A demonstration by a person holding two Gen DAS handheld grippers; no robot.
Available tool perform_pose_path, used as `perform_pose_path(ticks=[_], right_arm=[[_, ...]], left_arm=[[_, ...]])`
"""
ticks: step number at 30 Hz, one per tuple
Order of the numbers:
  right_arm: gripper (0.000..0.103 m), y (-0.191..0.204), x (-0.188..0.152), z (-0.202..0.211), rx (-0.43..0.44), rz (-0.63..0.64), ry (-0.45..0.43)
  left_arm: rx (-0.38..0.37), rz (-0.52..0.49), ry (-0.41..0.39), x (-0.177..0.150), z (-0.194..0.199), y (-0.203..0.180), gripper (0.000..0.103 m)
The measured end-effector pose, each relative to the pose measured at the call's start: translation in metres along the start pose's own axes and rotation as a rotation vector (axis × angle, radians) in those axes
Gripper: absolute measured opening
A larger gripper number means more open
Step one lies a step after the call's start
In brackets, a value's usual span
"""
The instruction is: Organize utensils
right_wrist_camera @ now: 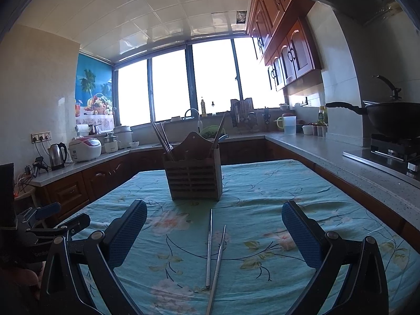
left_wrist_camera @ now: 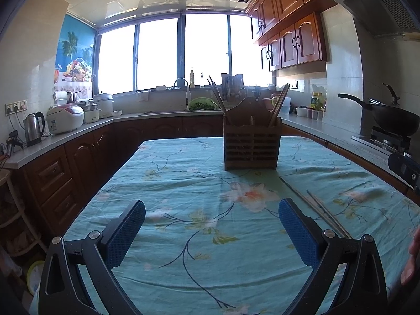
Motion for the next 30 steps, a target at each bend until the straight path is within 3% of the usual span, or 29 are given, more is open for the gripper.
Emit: perform_pose_path(ticks=[30], right_arm=[[0.103,0.0019,0.0005,0.0003,-0.003,0.001,0.009]], left_arm=[[-0.013,0.017,0.005,0.0042,-0.0008,-0.0061,0.102]])
Point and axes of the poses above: each gripper's, at about its wrist camera, not at the fingertips, and z roughly against the way its jaws point, y to its left, x to its top, the point moved 6 cm from there along -z, roughly the way its jaws point, and after that the axes turned 14 degrees about y, right-handed, at the moved point
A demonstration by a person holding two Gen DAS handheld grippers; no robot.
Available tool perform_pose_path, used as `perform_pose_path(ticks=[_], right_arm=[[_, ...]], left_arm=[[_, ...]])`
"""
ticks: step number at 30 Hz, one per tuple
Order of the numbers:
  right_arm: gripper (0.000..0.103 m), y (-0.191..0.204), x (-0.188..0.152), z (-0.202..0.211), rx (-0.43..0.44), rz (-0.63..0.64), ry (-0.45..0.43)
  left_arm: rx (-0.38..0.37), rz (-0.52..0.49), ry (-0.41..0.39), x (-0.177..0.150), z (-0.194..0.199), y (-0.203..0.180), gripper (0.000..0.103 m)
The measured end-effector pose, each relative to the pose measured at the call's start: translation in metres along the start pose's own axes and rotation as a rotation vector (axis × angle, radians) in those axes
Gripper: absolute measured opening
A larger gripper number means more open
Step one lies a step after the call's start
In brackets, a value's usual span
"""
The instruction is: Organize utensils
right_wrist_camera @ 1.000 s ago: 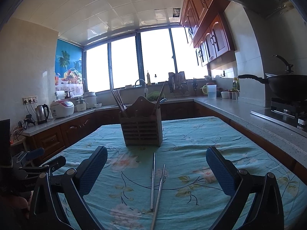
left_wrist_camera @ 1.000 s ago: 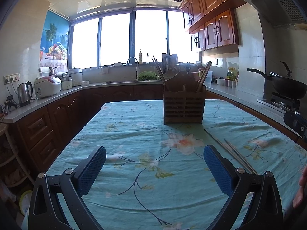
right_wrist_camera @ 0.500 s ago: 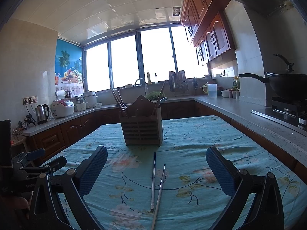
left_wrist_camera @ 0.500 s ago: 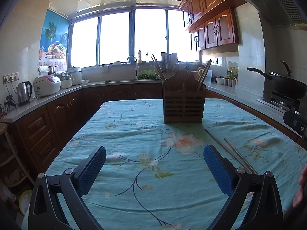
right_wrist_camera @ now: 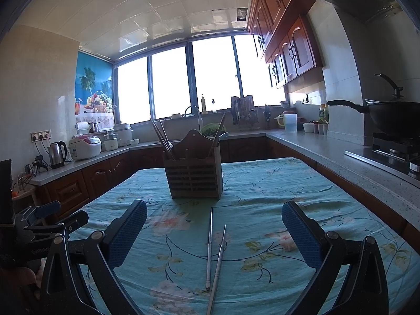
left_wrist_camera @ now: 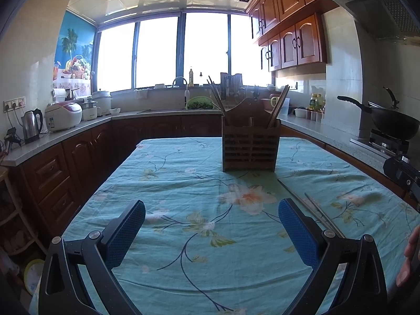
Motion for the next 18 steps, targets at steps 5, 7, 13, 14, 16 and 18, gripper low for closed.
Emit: perform_pose_path(ticks=[5,7,13,14,16,18], right_arm=[[0.103,0.002,-0.002,-0.001,-0.001,-0.004,0.010],[0.103,0.003,-0.002,-0.004,0.000,-0.003,0.017],[0.103,0.003,-0.001,-0.008,0.006,-0.004,0.032],[0.103,0.004,-0.002,-0.008,0.006,-0.005,0.036],[0.103,0.006,-0.002,-0.009,0.008,-0.005,0.041],[0.103,0.005,-0.002,-0.011,0.010,-0.006,0.047]], left_arm=[[-0.008,0.007,0.003,0.002,-0.001,-0.001,0.102],[-0.011,0.010,0.004,0.003,-0.002,-0.002,0.102],[-0.016,0.012,0.004,0.006,-0.001,-0.004,0.102],[-0.016,0.011,0.005,0.006,-0.002,-0.005,0.102],[-0.018,0.011,0.007,0.006,-0.002,-0.006,0.102],[-0.016,0.009,0.013,0.007,-0.004,-0.008,0.102]])
Point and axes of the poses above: each gripper's, at about its wrist camera, not at the fingertips, and z roughly against the way its jaws point, y to its left, x to its top, the point moved 6 cm from there along -z, roughly the way its jaws point, and after that the axes turned 14 degrees about y, right-handed, at the moved point
